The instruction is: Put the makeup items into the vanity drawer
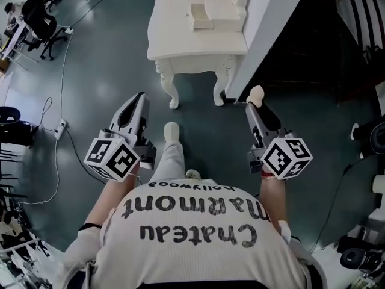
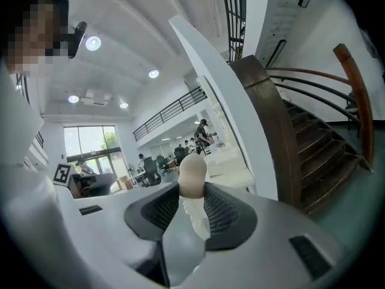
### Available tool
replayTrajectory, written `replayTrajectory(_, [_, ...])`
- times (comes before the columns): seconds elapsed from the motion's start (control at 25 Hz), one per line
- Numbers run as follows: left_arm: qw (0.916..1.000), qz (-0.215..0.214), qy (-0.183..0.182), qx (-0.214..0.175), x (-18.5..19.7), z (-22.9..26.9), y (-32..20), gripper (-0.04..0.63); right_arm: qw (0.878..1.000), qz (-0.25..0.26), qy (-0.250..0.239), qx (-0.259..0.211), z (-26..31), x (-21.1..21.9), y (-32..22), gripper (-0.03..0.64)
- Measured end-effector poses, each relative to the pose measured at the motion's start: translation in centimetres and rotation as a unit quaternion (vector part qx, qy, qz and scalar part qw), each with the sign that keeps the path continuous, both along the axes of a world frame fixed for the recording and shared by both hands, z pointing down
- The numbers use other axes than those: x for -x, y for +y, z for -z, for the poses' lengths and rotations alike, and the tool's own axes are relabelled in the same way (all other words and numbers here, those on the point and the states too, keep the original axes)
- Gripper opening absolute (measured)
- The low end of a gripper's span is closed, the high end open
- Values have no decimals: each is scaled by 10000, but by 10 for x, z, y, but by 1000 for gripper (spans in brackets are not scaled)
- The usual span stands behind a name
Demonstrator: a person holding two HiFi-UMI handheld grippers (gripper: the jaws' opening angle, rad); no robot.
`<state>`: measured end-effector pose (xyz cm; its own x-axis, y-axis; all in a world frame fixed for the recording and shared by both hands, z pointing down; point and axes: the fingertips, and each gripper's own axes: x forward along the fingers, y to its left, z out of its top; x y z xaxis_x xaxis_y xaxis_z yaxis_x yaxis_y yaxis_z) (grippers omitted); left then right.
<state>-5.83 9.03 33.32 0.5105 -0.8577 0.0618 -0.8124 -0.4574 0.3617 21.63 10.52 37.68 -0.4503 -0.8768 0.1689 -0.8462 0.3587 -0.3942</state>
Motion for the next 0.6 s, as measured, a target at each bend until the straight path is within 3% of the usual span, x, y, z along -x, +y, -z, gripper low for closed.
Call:
replayTrajectory(0.12, [9999,66,-102,-92,-1,5,-8,8,10000,-34,-67,5,-3,-3,-5,147])
replayTrajectory(0.36, [9996,156,157,-178,0,15,-28,8,9993,-131,-353,-75,-4,-10,-12,147])
replayTrajectory(0.6, [9997,-63,2,-248,-10,12,-43,8,9989,-154,-447,-55,-5,-15,-24,147])
